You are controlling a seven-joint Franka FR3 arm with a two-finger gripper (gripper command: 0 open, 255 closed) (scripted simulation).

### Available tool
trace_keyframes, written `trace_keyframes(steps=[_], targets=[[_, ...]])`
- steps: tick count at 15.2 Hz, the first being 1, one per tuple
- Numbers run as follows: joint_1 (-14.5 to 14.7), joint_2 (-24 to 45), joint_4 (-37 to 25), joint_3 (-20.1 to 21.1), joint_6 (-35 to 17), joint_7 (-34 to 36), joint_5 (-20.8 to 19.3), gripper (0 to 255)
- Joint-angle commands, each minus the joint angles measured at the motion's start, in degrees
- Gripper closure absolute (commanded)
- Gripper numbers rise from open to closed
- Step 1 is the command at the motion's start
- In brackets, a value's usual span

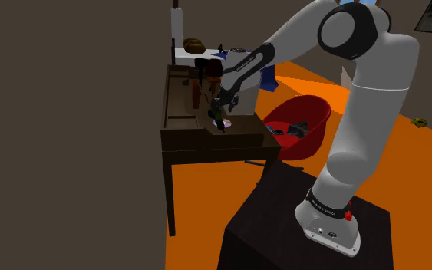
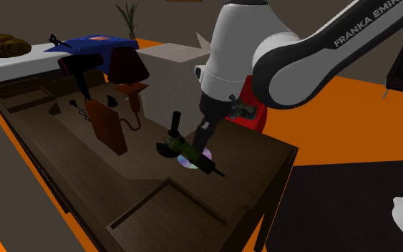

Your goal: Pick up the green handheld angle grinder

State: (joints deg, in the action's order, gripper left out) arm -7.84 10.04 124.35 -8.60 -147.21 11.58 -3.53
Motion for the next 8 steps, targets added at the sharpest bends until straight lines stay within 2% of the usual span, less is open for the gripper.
trace_keyframes(steps=[1,8], targets=[[-0.42,4.15,-3.13,-0.18,-2.39,0.51,0.71,0],[-0.84,8.58,-3.41,0.03,-6.9,0.51,1.39,0]])
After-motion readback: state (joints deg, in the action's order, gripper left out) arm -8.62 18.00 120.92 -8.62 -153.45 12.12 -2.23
